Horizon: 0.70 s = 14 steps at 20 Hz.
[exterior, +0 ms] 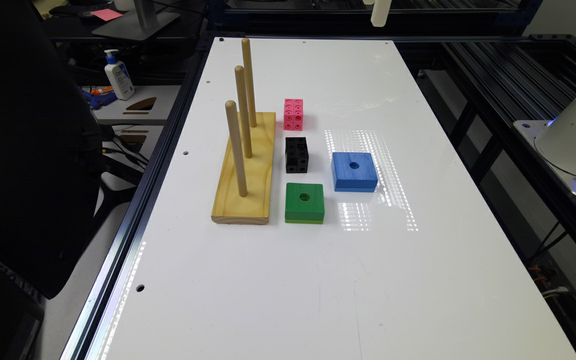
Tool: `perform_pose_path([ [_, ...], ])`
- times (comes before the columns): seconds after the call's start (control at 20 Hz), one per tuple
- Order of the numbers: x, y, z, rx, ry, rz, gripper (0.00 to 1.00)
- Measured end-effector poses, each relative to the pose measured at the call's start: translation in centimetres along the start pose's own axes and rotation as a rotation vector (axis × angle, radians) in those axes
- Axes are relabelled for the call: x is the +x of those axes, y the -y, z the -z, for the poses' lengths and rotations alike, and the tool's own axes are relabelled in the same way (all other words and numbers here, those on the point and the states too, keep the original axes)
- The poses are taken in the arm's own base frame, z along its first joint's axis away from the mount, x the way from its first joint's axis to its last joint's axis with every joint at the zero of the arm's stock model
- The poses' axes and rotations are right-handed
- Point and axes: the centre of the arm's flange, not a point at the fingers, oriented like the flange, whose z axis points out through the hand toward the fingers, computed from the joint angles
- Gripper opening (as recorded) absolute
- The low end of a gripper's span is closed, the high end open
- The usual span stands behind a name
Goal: Pick up pink block.
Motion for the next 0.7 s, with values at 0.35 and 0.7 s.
perform_pose_path([
  [0.35,2.0,-0.3,0.5,0.004,-0.012,-0.002,1.00],
  [0.7,5.1,1.0,-0.1,0.004,-0.002,-0.001,1.00],
])
